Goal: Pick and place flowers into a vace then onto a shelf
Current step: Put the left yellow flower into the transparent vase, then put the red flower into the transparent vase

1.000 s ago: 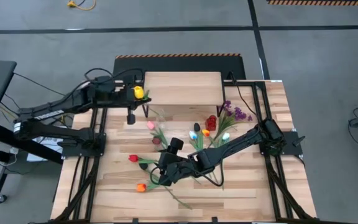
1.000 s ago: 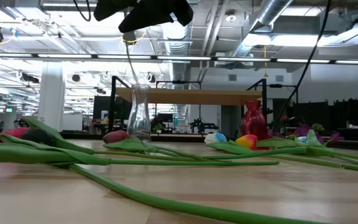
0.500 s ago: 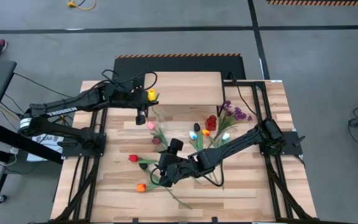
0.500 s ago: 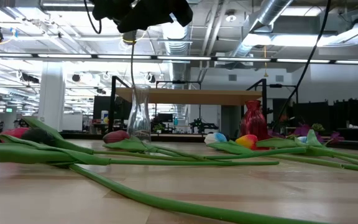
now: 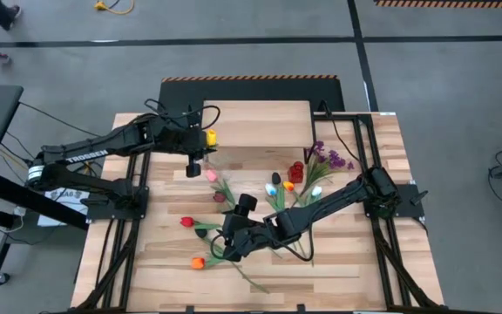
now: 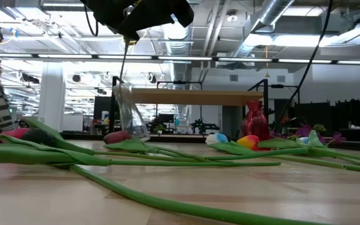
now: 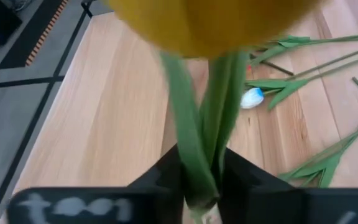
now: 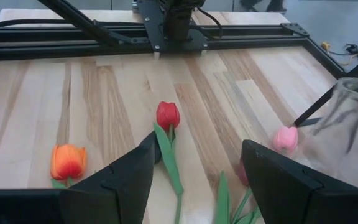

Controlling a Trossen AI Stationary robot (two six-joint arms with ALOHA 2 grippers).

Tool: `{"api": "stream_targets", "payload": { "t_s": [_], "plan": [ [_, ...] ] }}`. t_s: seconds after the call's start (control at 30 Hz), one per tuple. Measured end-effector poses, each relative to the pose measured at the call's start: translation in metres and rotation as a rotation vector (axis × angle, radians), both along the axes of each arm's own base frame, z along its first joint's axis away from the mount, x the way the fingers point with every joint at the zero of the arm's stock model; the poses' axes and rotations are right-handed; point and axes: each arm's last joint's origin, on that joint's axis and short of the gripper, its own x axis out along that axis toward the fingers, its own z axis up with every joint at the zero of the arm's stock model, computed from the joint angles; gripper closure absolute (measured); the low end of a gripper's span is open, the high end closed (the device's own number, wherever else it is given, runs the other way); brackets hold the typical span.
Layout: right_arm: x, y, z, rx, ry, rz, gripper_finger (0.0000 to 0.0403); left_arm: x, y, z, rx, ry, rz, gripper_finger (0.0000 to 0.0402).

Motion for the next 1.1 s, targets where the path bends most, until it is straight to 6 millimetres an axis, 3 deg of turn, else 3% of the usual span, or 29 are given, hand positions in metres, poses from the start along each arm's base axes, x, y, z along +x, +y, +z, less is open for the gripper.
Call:
{"api": "stream_targets", "payload": {
  "t_s": [0.2, 0.37, 1.1],
  "plan": [
    [0.0001, -0.0002, 0.0, -0.001, 0.0, 0.0, 0.017, 0.0002, 0.0001, 0.0003, 0.006, -0.002, -0.004, 0.0265],
    [0.0, 0.0, 0.0, -0.001, 0.0, 0.0, 0.017, 0.0004, 0.0001, 0.0005, 0.009, -0.005, -0.005, 0.0238],
    [-0.0013, -0.0007, -0.0017, -0.008, 0.022, -0.003, 0.017, -0.0003, 0.0008, 0.0009, 0.035, 0.001, 0.014, 0.0232]
  ]
}}
